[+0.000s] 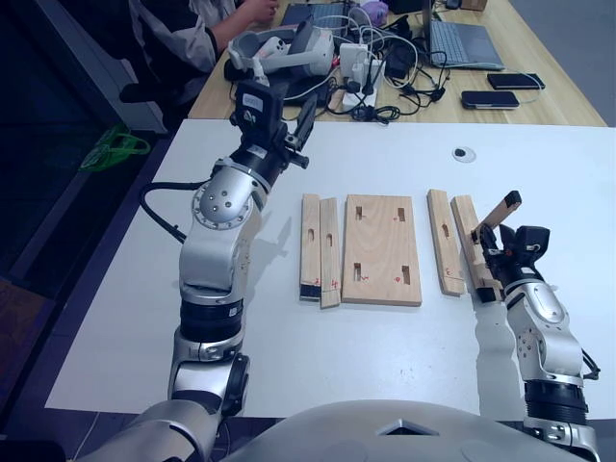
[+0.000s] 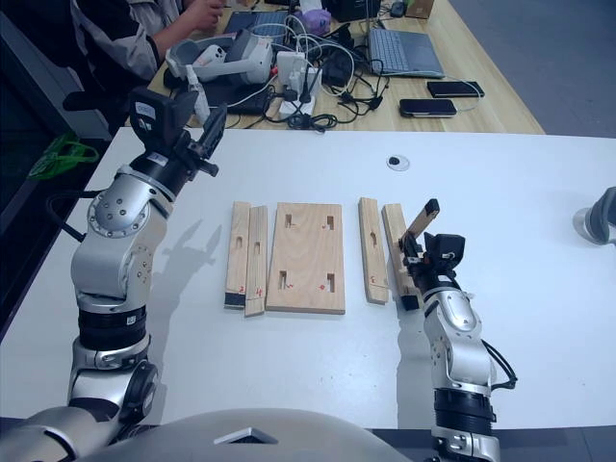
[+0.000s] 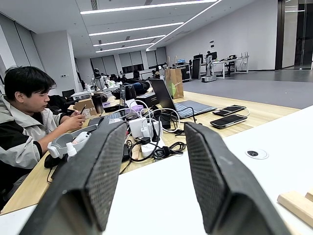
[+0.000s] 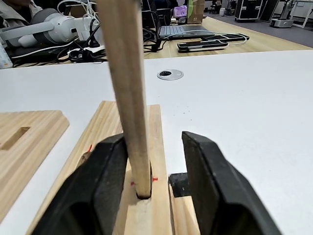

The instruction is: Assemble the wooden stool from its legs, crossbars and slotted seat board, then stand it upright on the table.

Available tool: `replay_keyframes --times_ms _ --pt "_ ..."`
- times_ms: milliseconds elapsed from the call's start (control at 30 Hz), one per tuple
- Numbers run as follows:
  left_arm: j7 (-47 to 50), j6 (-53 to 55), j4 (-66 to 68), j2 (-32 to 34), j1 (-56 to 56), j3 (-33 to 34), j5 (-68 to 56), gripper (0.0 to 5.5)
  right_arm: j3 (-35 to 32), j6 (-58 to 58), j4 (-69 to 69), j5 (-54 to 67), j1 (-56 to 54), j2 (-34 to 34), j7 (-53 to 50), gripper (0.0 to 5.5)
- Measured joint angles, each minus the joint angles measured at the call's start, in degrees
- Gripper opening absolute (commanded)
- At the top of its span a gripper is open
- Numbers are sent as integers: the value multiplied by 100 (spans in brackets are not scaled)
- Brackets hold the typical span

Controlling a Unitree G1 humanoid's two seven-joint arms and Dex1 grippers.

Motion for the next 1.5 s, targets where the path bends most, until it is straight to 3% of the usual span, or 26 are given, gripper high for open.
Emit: replay_keyframes --times_ms 267,467,600,733,900,1033,1233,1333,1500 --pt "34 -26 -2 -25 8 -30 5 215 -143 215 -629 86 -221 -69 12 352" --pt "57 -40 -27 -38 87 -44 4 215 -573 1050 -1690 661 -1155 -335 -168 352" --pt "67 -44 -44 -47 119 -61 5 215 -549 1388 -1478 751 -2547 -323 -512 352" --pt "60 -44 -34 -43 119 -61 0 215 -431 1477 -1066 581 -3187 -316 -638 352" --pt "61 -43 -27 -45 113 -47 -18 215 -421 1433 -651 363 -3128 -340 -555 352" --pt "64 -44 10 -51 76 -48 -19 215 50 1171 231 5 -2377 -347 -106 352" --pt "64 -47 32 -128 0 -90 -18 215 171 308 1258 -438 -2588 -488 -50 352" --pt "64 -45 31 -130 -4 -87 -16 215 -37 399 1142 -305 -2642 -453 -126 352" --pt "64 -9 19 -136 -10 -85 -15 215 -575 1497 29 792 -3110 -208 -313 352"
